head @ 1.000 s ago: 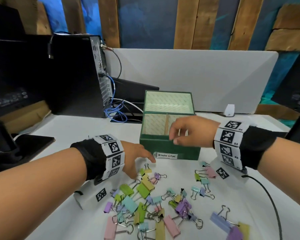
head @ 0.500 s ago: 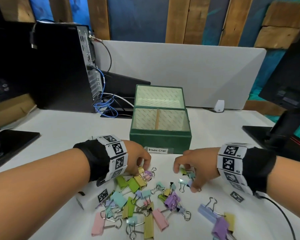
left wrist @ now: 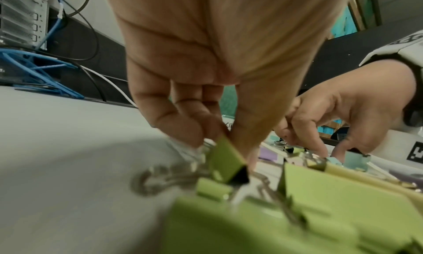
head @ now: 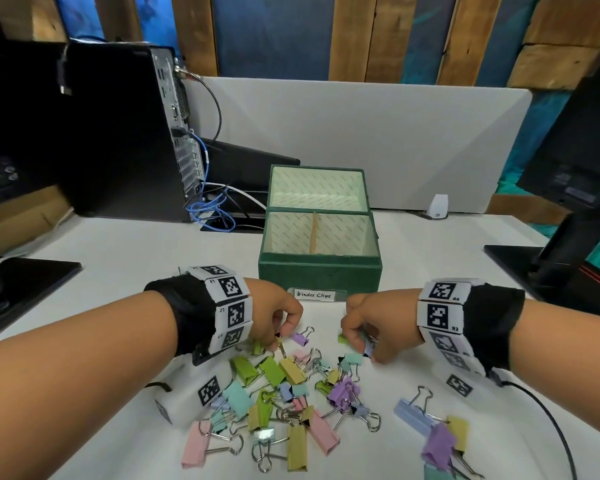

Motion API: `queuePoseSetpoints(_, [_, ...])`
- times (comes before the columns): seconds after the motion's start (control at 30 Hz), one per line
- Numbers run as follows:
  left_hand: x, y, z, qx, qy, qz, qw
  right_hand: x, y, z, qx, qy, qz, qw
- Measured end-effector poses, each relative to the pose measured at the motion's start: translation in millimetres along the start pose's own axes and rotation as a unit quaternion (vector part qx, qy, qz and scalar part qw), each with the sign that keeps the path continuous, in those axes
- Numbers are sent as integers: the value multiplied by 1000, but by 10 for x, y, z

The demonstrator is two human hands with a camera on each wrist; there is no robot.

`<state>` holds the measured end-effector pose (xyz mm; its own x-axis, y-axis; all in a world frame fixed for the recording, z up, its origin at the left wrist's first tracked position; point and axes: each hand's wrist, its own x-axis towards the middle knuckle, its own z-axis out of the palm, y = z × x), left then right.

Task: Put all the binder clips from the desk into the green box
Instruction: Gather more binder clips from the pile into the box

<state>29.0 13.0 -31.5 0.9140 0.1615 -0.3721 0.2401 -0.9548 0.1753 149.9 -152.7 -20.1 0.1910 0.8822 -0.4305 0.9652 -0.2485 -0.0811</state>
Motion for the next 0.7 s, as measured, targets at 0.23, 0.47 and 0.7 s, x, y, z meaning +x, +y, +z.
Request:
queuePoseSetpoints(0.23, [-14,28,-47,14,28,40,999,18,22,3,-3,8,-21,1000])
queuePoseSetpoints(0.47, [-64,143,-341,-89,141,79,983,52,86,-4,13,25,-27,999])
queuePoseSetpoints(0.7, [53,304,-738,-149,247,104,952,23,236,-16,65,37,9,997])
